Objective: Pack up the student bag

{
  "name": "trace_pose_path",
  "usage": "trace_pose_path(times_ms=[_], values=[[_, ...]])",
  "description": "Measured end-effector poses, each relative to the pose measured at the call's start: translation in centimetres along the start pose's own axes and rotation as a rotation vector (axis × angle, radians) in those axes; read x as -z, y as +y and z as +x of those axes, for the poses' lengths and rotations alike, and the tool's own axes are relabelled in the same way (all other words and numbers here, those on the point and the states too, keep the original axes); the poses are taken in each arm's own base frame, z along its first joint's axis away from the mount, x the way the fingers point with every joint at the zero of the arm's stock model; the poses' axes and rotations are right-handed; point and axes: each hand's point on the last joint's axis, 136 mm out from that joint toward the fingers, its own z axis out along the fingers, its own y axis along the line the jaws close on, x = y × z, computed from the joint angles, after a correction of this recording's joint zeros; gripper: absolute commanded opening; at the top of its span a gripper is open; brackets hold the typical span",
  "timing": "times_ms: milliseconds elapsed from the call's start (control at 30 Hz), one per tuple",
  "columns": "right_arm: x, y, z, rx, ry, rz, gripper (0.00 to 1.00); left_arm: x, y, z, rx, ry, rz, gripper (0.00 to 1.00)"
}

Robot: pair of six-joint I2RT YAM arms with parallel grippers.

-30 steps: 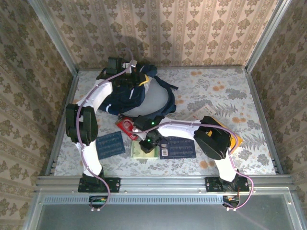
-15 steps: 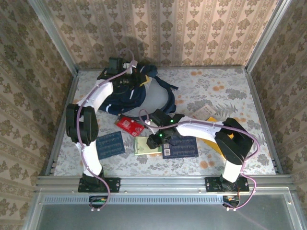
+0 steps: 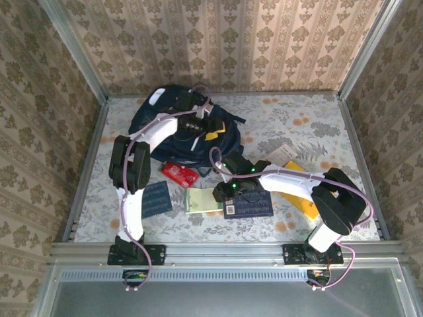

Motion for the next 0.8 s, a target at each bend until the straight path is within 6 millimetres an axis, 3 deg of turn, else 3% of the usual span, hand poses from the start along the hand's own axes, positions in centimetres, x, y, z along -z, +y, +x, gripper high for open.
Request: trace_pose_path(times_ms=[67, 167, 267, 367, 467, 633, 700, 800], values=[[0.0, 0.0, -0.2, -0.011, -0.009, -0.003, 0.38, 1.3, -1.1, 0.1, -0.029, -0.019, -0.011, 0.71], [-0.1, 0.0, -0.2, -0.033, -0.012, -0.005, 0.38, 5.0, -3.6, 1.3, -0.088, -0.078, -0.029, 0.68], [-0.1, -0.1, -0.3, -0.06, -0.017, -0.008, 0.38, 9.6, -5.5, 4.5, -0.145, -0.155, -0.048, 0.54], [-0.2, -0.4, -0.3, -0.099, -0.022, -0.012, 0.38, 12.0, -5.6, 8.6, -0.156, -0.179, -0.047, 0.35], [-0.2, -1.2, -0.6, -0.156, -0.032, -0.025, 0.38, 10.9, -2.4, 13.3, -0.099, -0.116, -0.078, 0.24], [-0.6, -1.9, -0.3, -0.222, -0.034, -0.033, 0.38, 7.3, 3.8, 20.8, 0.029, 0.073, -0.167, 0.23], [-1.1, -2.2, 0.2, -0.243, -0.02, -0.029, 0.38, 6.7, 5.1, 22.7, 0.055, 0.121, -0.186, 0.24], [-1.8, -3.2, 1.2, -0.274, 0.006, 0.002, 0.38, 6.2, 6.5, 24.2, 0.08, 0.152, -0.203, 0.32]])
